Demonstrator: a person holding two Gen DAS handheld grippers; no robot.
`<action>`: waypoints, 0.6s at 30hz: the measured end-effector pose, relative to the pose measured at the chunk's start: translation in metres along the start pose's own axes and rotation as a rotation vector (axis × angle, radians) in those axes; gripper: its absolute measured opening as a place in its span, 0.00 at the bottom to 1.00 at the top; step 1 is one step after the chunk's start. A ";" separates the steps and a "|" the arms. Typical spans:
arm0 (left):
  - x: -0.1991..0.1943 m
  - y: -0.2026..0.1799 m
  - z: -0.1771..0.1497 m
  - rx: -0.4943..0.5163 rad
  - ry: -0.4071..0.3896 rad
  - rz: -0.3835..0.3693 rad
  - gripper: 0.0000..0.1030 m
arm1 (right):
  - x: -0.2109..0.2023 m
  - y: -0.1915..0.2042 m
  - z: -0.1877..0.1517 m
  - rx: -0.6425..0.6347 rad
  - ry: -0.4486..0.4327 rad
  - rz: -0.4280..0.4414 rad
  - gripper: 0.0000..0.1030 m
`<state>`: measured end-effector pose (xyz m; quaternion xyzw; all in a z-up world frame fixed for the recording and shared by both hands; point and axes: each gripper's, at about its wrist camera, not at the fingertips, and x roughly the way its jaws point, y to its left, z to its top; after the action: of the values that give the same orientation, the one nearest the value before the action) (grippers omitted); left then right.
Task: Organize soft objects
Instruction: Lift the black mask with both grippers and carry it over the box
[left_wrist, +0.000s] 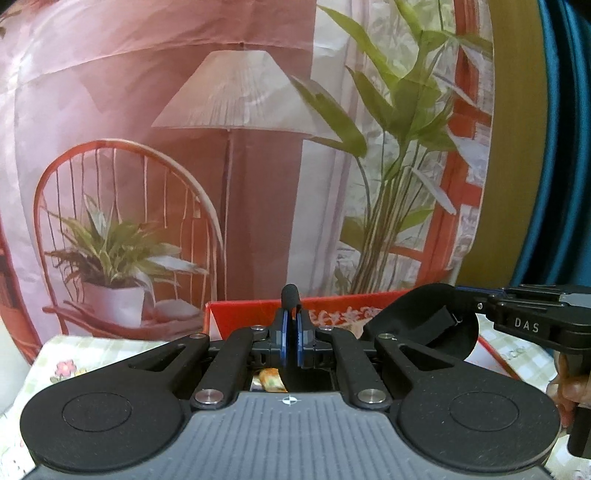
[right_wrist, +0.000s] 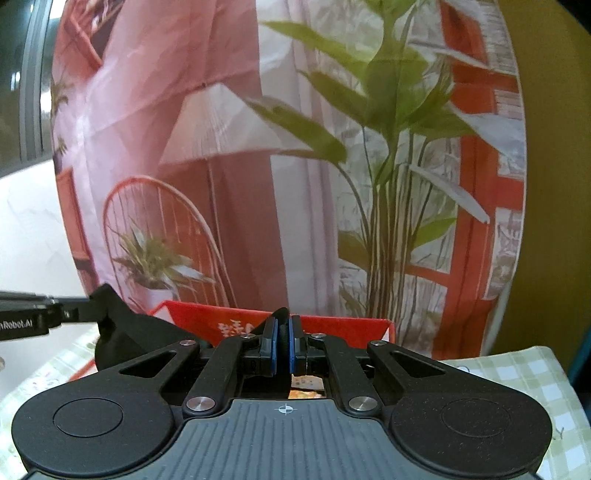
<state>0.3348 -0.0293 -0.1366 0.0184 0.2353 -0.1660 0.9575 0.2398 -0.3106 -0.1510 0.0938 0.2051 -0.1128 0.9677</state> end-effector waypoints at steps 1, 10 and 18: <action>0.004 0.001 0.002 0.005 0.002 0.006 0.06 | 0.005 0.000 0.001 -0.008 0.006 -0.004 0.05; 0.045 0.010 0.001 0.018 0.099 0.025 0.06 | 0.050 0.002 0.003 -0.069 0.103 -0.047 0.05; 0.069 0.008 -0.014 0.035 0.225 0.003 0.06 | 0.073 0.003 -0.008 -0.098 0.229 -0.043 0.05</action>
<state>0.3882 -0.0413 -0.1811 0.0539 0.3385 -0.1654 0.9248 0.3028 -0.3186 -0.1888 0.0543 0.3215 -0.1121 0.9387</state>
